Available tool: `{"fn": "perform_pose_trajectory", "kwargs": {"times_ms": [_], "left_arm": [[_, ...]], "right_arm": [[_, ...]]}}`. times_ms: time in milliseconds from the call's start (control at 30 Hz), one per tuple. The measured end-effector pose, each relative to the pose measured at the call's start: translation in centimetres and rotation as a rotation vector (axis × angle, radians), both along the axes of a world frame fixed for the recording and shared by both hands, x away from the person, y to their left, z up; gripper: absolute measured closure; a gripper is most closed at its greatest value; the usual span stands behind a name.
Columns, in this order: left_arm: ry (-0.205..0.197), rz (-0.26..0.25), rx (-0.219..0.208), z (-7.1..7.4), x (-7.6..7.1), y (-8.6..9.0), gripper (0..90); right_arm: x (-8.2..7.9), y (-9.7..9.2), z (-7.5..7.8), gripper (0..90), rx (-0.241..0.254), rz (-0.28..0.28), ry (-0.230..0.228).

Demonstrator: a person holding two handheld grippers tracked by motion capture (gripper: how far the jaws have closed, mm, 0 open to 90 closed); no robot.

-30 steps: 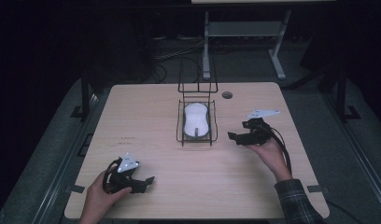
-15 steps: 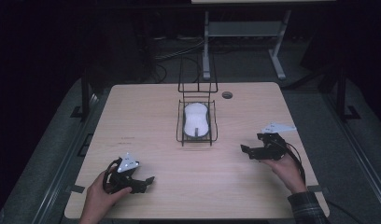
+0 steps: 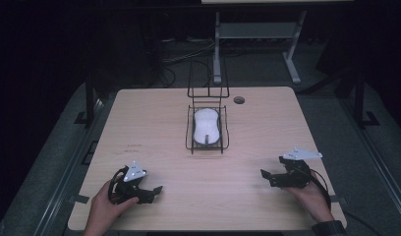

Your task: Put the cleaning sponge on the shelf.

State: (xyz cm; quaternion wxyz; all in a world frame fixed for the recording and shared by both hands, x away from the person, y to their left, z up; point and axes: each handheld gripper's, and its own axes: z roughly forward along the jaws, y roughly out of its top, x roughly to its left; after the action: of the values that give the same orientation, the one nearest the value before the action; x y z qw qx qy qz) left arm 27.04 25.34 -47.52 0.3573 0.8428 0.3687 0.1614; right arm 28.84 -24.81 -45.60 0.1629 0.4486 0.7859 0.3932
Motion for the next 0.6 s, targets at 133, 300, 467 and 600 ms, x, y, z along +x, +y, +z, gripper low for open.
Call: {"fn": "perform_pose_trajectory", "kwargs": {"times_ms": [133,300,467,600], "left_arm": [[0.000,0.000,0.000,0.0,0.0,0.0,12.5],[0.000,0.000,-0.001,0.0,0.0,0.0,12.5],[0.000,0.000,0.000,0.0,0.0,0.0,12.5],[0.000,0.000,0.000,0.0,0.0,0.0,12.5]], "right_arm": [[-0.7,-0.4,-0.7,8.1,-0.019,-0.001,0.017],[-1.6,-1.0,-1.3,7.9,-0.045,-0.009,0.018],[-2.3,-1.5,-1.9,7.2,-0.068,-0.020,0.027],[-2.7,-1.4,-2.3,6.7,-0.099,-0.023,0.028]]}}
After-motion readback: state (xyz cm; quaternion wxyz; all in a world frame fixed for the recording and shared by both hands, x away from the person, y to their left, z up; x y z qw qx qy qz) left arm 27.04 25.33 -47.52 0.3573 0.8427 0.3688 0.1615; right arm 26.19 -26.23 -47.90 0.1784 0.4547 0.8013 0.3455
